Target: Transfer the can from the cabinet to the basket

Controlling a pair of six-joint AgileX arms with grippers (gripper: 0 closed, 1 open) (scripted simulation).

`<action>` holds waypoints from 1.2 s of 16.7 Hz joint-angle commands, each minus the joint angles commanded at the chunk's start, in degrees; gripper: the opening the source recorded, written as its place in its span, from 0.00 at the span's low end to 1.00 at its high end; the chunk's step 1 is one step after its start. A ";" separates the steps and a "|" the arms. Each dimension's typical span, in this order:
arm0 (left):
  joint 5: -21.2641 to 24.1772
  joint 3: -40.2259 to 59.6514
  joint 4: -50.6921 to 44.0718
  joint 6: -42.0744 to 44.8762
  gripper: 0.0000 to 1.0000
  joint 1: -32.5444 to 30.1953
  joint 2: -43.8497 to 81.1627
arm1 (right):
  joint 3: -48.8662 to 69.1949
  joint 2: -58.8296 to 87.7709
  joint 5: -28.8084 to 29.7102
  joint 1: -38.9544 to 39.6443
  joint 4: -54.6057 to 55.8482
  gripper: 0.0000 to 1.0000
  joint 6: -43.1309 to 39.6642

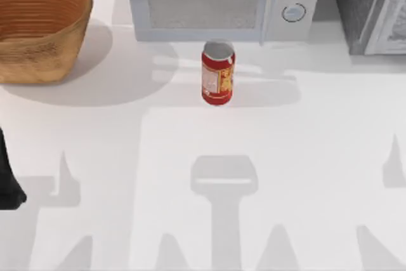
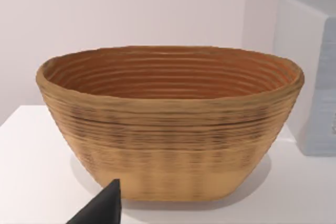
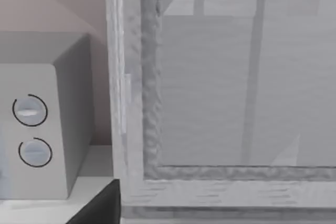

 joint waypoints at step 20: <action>0.00 0.00 0.00 0.00 1.00 0.00 0.00 | 15.82 71.56 -45.61 -45.61 54.24 1.00 1.53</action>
